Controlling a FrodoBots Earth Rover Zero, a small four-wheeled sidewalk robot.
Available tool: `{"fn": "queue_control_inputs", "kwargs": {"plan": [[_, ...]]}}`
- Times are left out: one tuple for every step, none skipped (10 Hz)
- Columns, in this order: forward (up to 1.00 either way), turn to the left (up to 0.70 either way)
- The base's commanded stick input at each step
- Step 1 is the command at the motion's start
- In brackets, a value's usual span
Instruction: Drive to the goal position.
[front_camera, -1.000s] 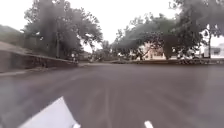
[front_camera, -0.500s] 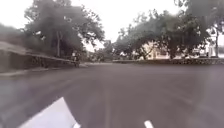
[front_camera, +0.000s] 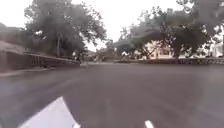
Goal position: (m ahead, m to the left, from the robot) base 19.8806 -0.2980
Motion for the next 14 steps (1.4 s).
{"fn": "queue_control_inputs", "kwargs": {"plan": [[1.00,0.00],[1.00,0.00],[1.00,0.00],[1.00,0.00],[1.00,0.00],[1.00,0.00],[1.00,0.00],[1.00,0.00],[1.00,0.00],[1.00,0.00],[1.00,0.00],[1.00,0.00],[1.00,0.00],[1.00,0.00]]}}
